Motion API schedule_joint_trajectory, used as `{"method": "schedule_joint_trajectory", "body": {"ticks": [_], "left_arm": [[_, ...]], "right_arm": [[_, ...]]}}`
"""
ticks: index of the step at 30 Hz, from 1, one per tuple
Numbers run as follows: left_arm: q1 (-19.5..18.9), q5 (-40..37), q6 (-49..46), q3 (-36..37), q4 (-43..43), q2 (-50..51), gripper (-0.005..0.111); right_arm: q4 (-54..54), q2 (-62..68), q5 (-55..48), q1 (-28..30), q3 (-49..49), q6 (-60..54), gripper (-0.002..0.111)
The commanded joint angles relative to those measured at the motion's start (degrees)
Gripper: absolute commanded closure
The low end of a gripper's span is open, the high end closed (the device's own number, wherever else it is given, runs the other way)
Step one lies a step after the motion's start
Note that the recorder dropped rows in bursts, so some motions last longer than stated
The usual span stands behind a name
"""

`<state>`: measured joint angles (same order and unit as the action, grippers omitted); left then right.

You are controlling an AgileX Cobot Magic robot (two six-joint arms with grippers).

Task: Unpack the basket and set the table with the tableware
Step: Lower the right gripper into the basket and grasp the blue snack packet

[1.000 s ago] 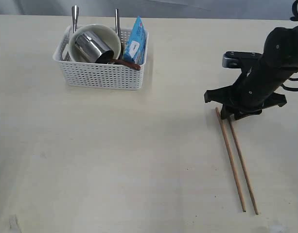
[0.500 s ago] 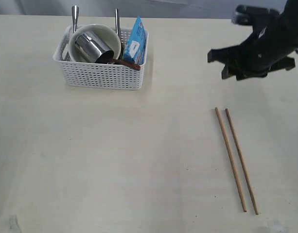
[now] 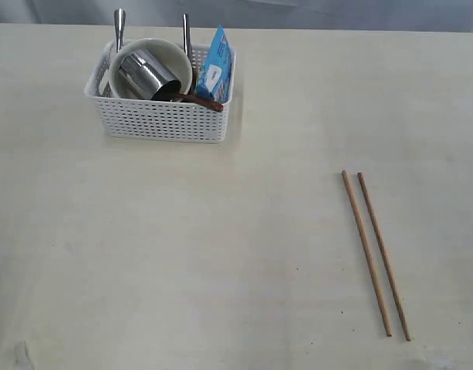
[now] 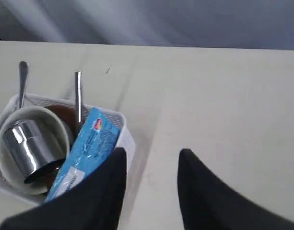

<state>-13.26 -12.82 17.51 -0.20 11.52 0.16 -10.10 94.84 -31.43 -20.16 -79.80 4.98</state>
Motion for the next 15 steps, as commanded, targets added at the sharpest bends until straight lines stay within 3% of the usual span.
{"method": "schedule_joint_trajectory", "body": {"ticks": [1,6,15], "left_arm": [[-0.2,0.2,0.3,0.2,0.2,-0.2,0.107],[-0.2,0.2,0.3,0.2,0.2,-0.2,0.107],[-0.2,0.2,0.3,0.2,0.2,-0.2,0.107]], "right_arm": [[-0.4,3.4,0.6,-3.7,-1.9,-2.0,0.07],[-0.4,9.2,0.9,-6.8,-4.9,-2.8,0.051],[-3.2,19.8,0.8,-10.2,-12.9,-2.8,0.05]]}}
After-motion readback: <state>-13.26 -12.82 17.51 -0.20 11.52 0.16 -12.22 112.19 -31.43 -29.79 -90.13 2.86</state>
